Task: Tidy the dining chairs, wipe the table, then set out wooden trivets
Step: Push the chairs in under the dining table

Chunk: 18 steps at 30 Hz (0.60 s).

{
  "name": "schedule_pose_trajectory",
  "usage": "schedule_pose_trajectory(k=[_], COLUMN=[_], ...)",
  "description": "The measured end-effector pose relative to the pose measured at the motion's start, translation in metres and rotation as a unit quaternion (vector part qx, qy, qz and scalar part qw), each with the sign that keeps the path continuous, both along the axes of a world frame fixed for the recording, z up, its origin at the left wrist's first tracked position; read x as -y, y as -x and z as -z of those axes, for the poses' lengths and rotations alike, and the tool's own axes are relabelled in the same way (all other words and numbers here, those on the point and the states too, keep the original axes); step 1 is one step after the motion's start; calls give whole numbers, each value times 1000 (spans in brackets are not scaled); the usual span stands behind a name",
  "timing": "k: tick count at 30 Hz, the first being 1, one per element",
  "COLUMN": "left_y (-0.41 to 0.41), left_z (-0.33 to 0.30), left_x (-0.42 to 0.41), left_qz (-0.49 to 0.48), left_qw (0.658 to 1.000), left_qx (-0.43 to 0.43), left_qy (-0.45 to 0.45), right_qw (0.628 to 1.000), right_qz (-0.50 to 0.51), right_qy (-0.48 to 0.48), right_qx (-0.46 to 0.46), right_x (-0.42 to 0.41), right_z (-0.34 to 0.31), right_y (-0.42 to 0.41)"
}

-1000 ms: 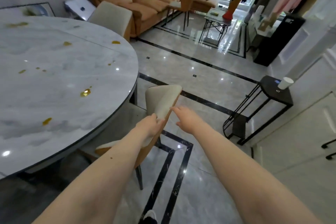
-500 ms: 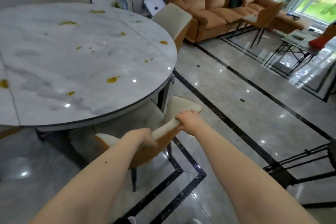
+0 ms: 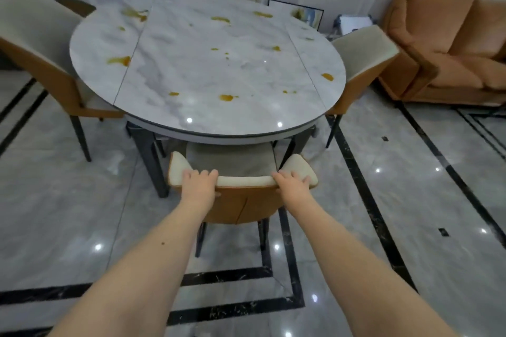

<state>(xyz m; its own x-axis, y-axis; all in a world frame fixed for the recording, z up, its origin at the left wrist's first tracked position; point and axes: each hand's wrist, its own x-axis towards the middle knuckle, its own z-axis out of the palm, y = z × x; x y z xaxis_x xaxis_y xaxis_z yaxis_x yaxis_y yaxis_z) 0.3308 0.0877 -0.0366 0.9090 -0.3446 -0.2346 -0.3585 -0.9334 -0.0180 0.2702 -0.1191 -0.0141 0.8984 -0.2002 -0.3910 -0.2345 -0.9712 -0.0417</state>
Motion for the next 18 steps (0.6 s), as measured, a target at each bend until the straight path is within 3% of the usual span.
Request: schedule_pose_trajectory(k=[18], left_y=[6], left_z=[-4], left_x=[12], left_qz=[-41], left_qw=[999], left_qx=[-20], left_qy=[-25], right_qw=[999], right_qz=[-37], right_qy=[23], right_qx=[-5], right_x=[7], right_z=[5], right_y=[-1])
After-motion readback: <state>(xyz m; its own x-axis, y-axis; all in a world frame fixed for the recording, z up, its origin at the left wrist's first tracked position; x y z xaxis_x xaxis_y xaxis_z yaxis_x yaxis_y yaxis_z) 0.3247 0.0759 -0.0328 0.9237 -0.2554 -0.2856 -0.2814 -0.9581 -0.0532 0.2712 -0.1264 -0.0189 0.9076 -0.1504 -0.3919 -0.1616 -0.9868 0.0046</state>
